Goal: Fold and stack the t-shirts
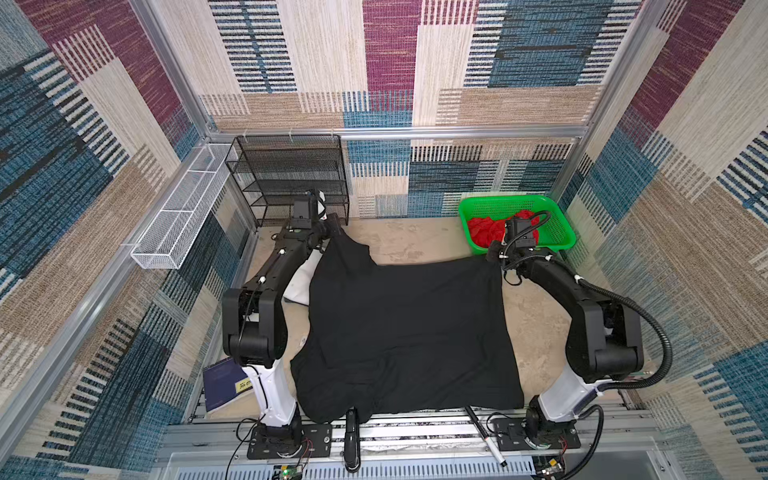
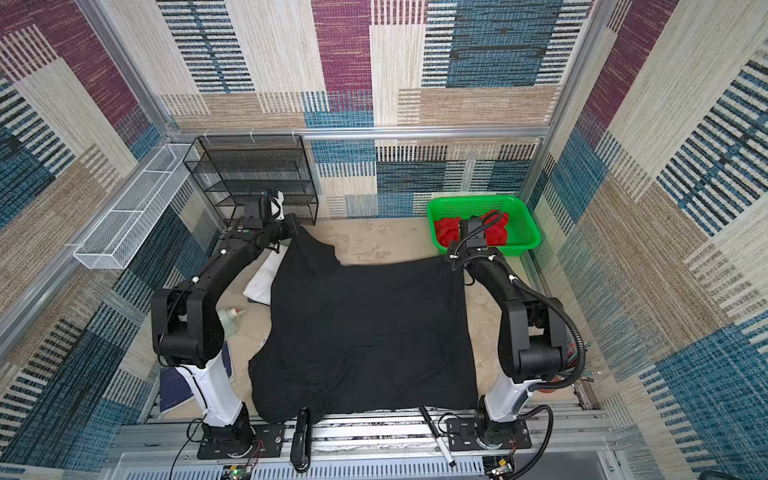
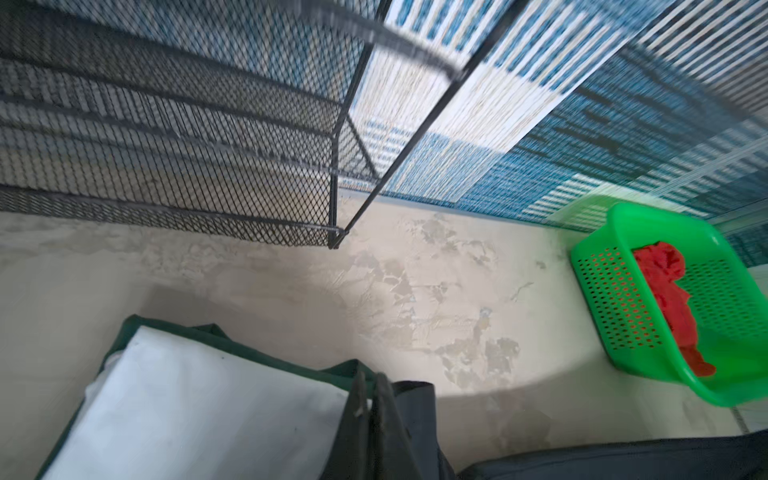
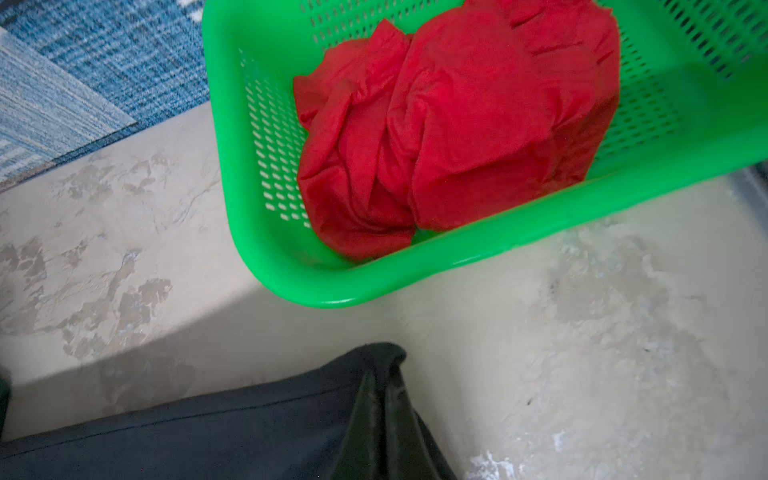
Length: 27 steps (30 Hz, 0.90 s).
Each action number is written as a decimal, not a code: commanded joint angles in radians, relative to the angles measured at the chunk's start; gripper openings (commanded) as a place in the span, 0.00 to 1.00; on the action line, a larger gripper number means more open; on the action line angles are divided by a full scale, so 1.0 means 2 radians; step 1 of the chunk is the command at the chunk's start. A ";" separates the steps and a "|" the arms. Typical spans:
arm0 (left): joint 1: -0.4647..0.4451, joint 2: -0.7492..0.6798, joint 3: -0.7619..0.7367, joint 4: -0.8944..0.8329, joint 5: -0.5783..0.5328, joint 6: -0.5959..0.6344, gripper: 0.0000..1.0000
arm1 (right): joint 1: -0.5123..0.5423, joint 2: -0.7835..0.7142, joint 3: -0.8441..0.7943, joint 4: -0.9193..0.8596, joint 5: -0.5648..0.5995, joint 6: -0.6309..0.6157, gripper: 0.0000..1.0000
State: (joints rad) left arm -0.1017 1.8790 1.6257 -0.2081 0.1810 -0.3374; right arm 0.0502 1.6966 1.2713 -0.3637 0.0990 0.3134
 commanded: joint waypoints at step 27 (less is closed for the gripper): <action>0.016 -0.172 -0.170 0.006 0.010 -0.031 0.00 | -0.037 -0.111 -0.165 0.184 0.000 -0.056 0.00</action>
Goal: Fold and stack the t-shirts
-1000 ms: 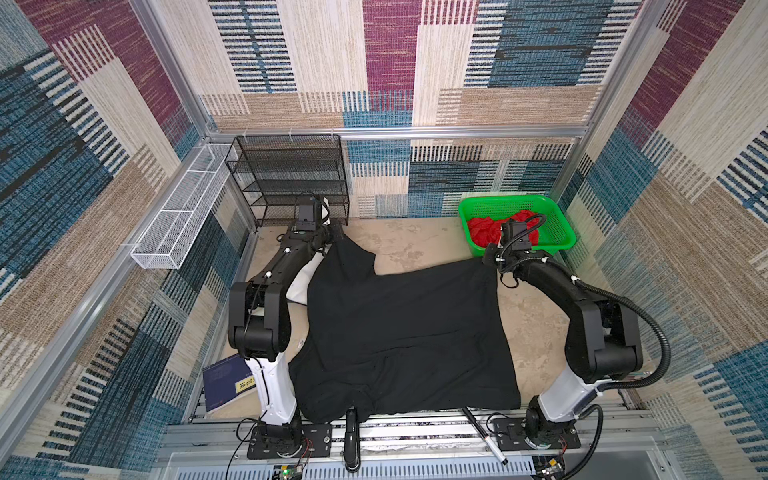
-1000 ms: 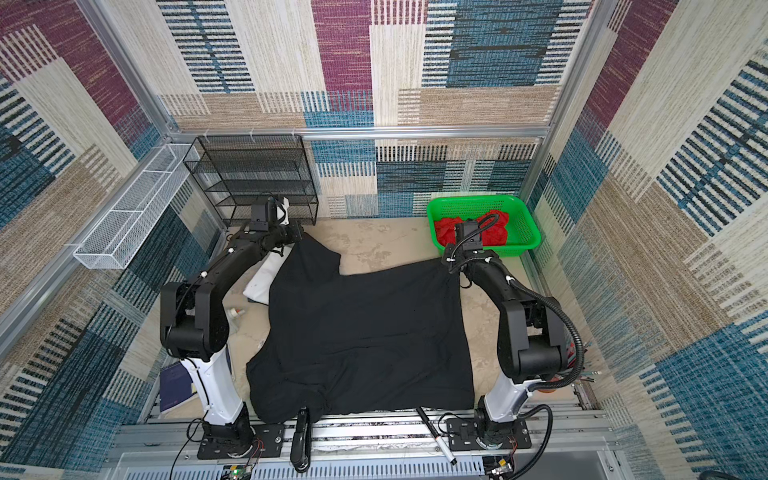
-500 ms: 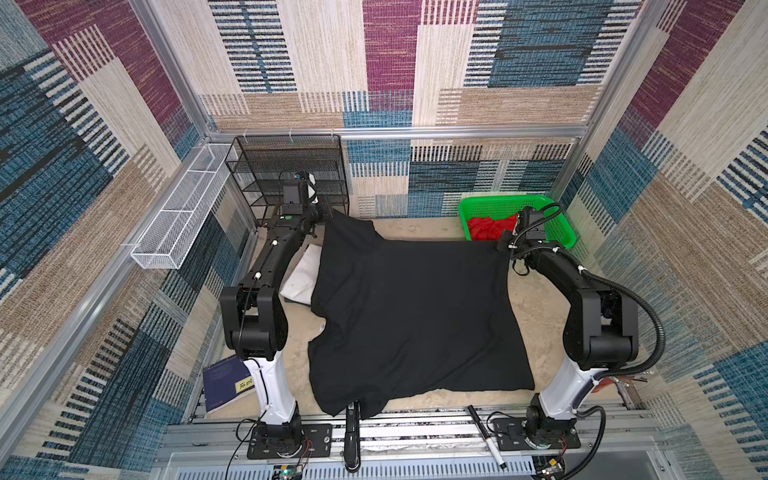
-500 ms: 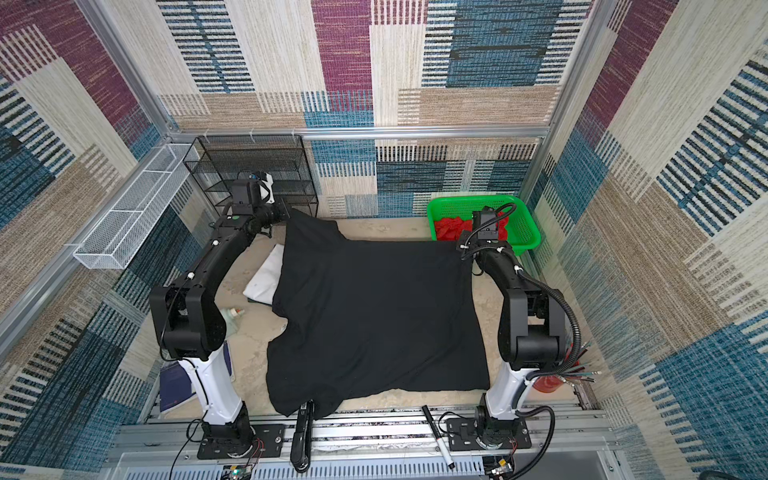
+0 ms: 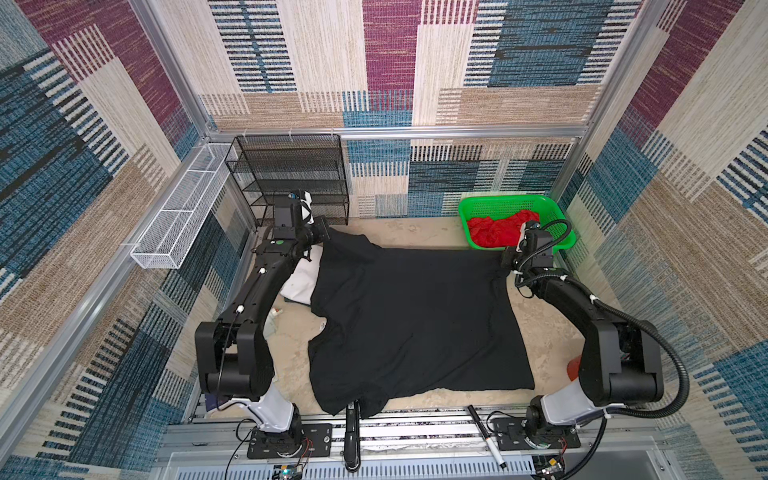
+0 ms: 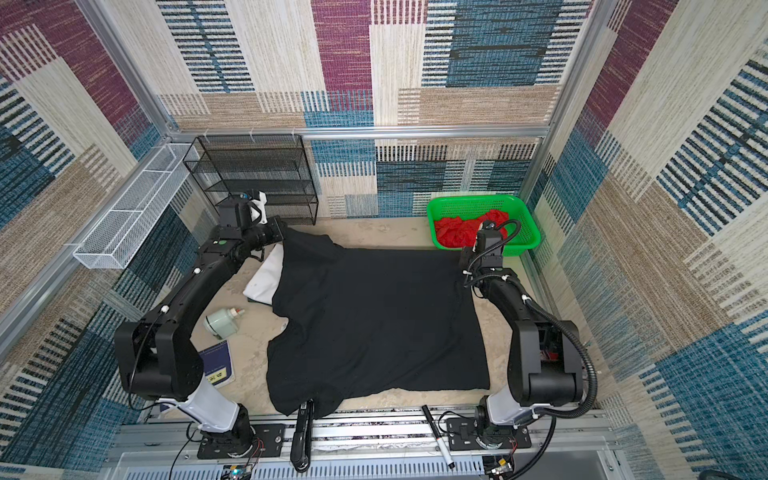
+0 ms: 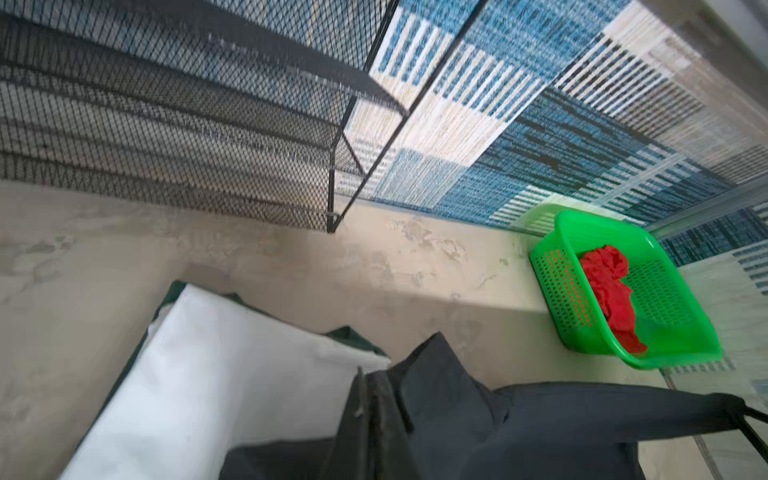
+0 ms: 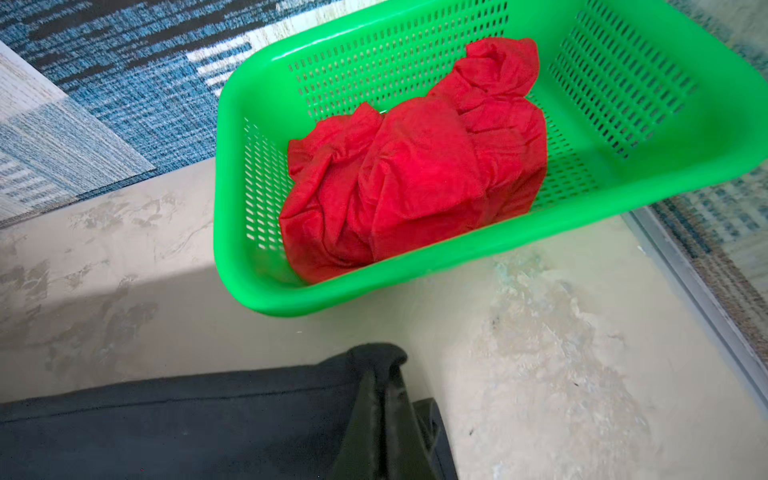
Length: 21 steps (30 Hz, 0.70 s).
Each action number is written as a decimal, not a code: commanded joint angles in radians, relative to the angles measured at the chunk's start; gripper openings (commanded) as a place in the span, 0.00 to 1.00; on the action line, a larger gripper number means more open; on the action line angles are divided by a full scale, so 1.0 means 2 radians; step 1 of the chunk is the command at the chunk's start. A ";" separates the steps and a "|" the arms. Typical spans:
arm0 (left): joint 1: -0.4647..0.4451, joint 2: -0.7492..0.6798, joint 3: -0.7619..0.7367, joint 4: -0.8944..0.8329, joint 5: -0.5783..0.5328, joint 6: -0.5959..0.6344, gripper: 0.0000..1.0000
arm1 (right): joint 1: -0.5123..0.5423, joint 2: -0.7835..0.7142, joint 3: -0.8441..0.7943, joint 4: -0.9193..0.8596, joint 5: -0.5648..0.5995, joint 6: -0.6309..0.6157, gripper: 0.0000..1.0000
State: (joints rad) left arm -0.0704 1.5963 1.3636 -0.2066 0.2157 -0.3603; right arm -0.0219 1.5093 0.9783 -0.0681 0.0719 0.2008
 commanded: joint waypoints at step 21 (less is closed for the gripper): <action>-0.003 -0.314 -0.263 -0.146 -0.004 -0.104 0.00 | -0.001 -0.108 -0.127 -0.056 0.074 0.067 0.00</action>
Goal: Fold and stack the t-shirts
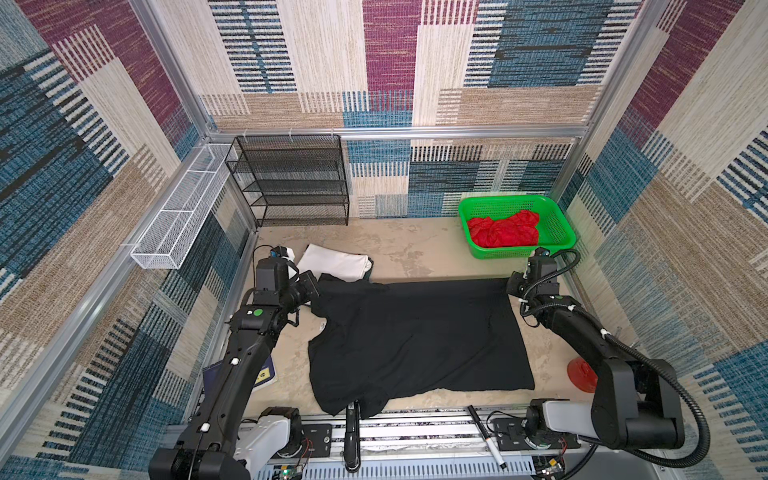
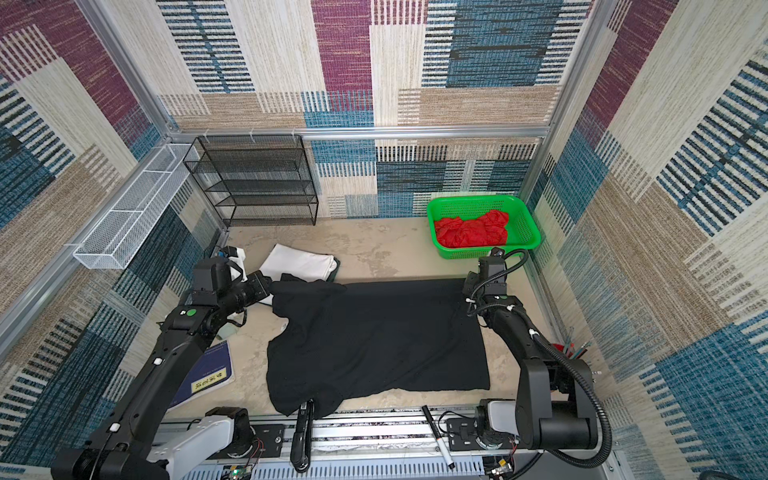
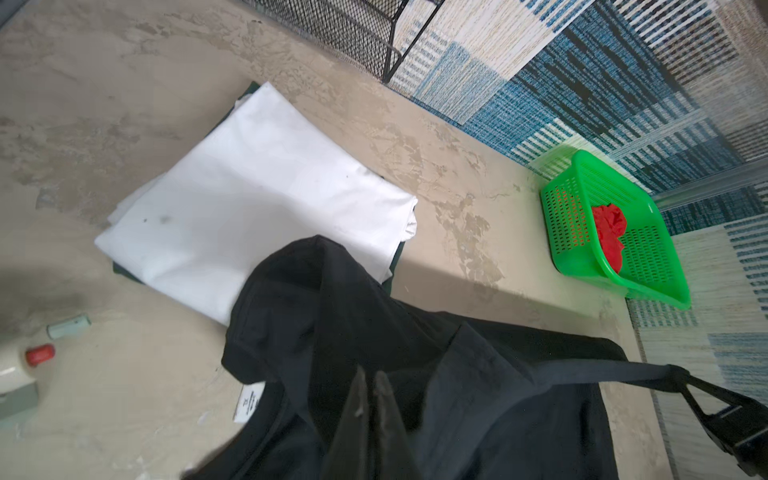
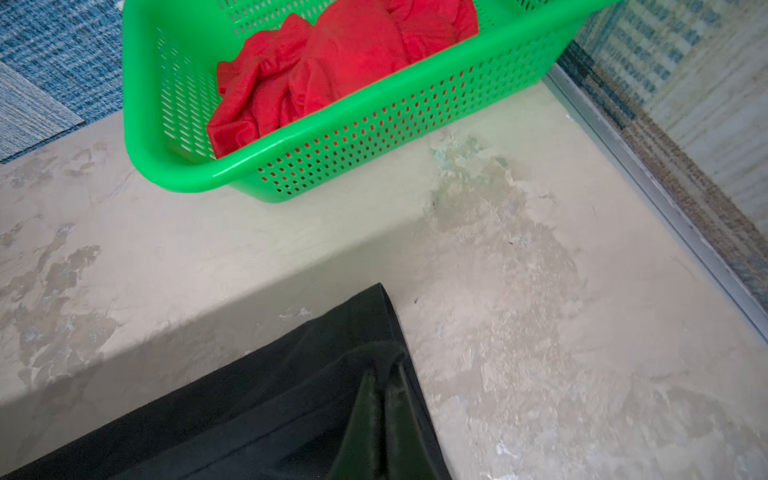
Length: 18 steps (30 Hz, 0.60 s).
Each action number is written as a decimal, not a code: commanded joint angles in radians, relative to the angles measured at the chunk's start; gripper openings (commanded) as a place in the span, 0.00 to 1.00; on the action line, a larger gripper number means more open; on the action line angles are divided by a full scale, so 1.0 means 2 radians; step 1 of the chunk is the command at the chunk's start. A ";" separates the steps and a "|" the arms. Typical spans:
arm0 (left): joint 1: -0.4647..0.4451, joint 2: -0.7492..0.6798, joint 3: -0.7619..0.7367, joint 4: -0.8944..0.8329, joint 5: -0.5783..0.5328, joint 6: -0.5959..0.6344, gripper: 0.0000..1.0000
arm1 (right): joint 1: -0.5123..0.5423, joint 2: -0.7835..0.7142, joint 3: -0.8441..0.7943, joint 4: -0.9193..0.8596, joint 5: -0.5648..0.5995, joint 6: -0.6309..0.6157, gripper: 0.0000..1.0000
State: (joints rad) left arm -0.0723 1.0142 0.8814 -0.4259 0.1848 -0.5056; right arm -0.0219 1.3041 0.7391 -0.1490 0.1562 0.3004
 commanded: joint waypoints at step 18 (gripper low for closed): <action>-0.021 -0.294 -0.257 -0.087 -0.008 -0.159 0.36 | 0.000 -0.117 -0.088 0.017 0.043 0.077 0.64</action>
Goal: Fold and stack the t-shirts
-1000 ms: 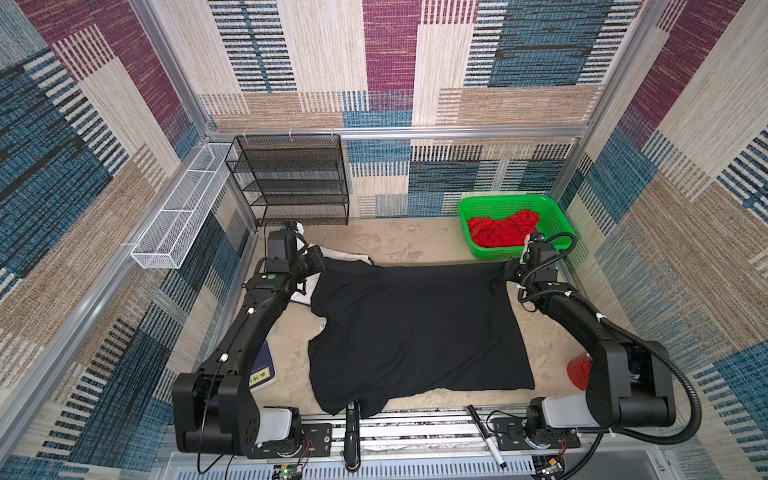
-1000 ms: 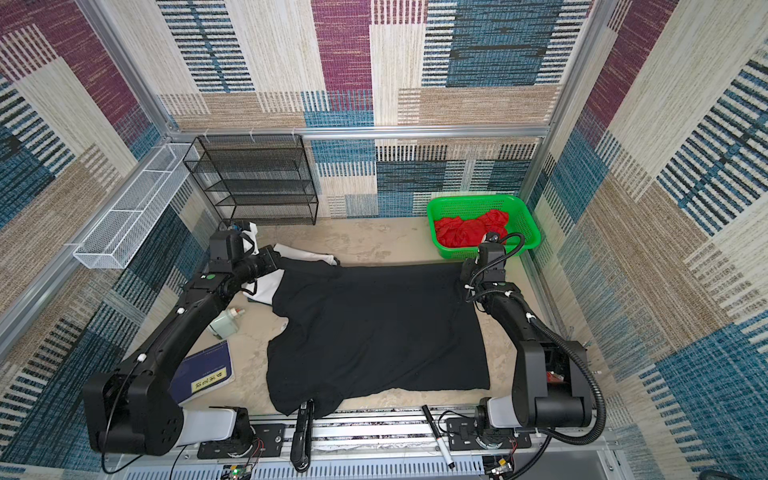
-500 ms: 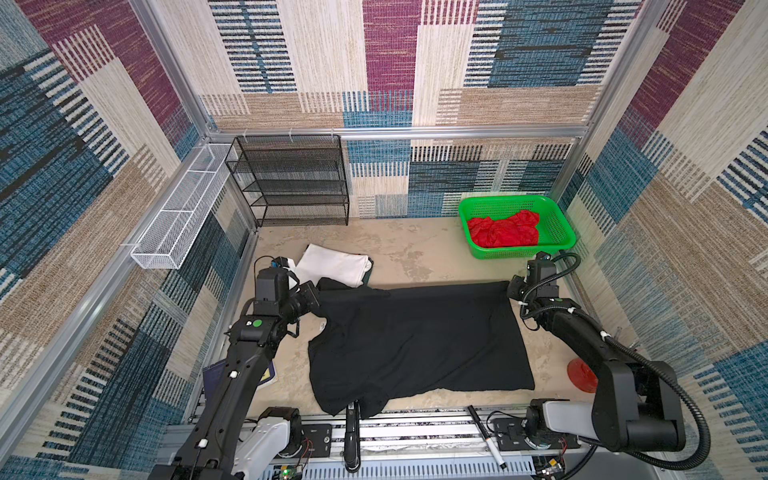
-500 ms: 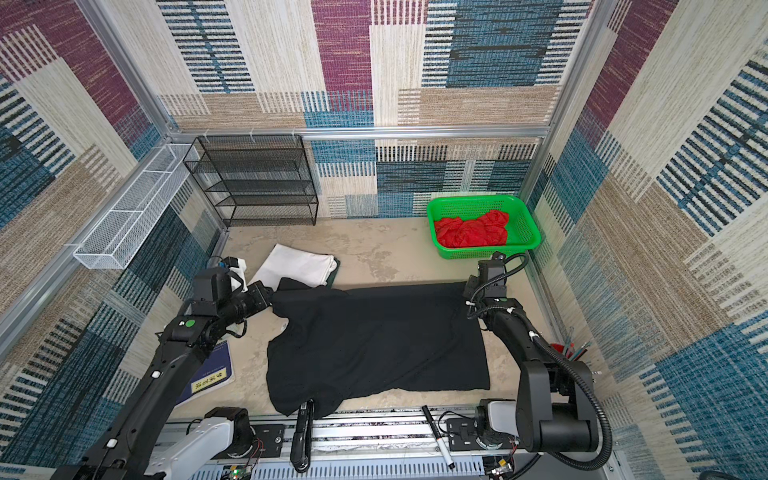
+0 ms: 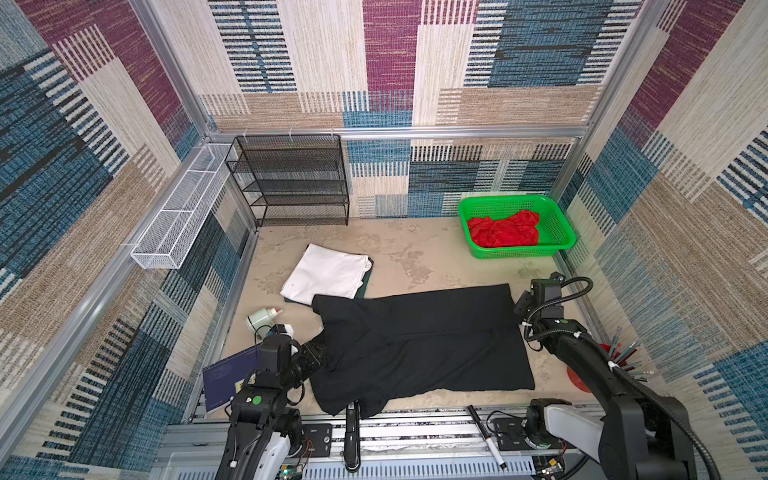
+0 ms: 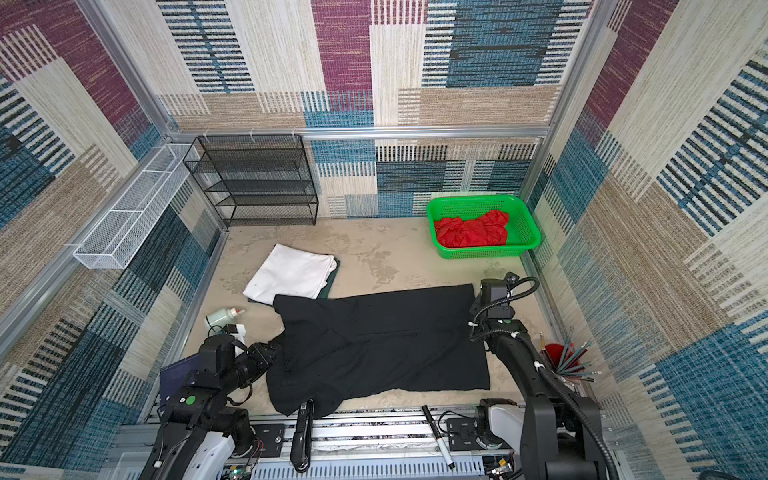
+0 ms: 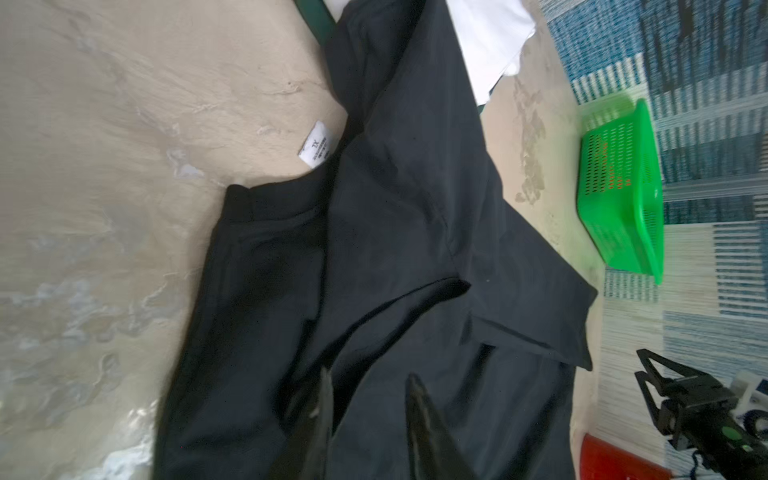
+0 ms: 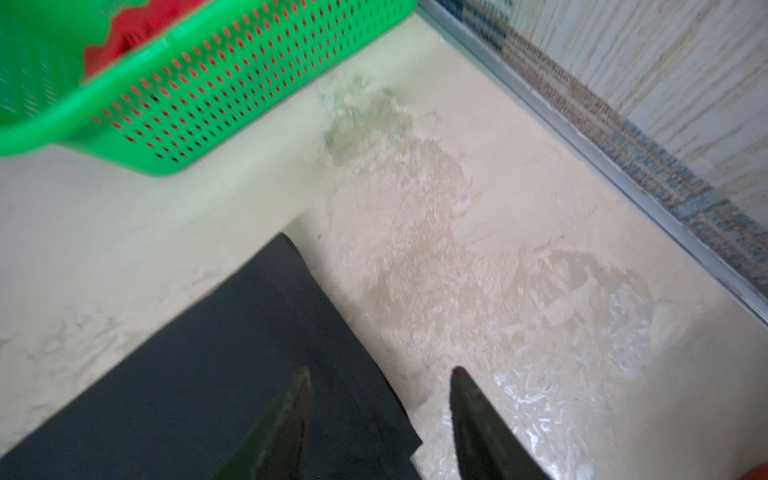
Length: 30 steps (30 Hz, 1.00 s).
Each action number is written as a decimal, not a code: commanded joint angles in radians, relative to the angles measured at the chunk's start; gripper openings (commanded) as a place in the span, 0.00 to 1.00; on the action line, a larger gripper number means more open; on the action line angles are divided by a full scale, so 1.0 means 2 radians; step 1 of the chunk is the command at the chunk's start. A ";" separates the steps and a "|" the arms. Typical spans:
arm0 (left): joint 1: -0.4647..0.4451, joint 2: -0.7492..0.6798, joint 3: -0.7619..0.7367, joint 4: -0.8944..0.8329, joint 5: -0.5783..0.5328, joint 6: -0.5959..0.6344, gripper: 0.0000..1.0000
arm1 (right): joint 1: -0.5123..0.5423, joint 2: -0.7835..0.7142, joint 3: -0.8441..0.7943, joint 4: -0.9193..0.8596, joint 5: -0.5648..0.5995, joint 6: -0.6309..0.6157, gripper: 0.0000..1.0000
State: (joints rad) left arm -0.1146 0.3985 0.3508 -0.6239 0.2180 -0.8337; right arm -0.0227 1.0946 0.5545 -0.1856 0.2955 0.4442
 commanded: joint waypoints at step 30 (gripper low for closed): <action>-0.220 0.581 0.302 0.019 0.171 0.233 0.16 | 0.094 0.195 0.091 0.031 -0.189 -0.016 0.65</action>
State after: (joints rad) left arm -0.5468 1.5860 0.9298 -0.4427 0.3733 -0.4480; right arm 0.1642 1.4750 0.7227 -0.1333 -0.0963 0.4347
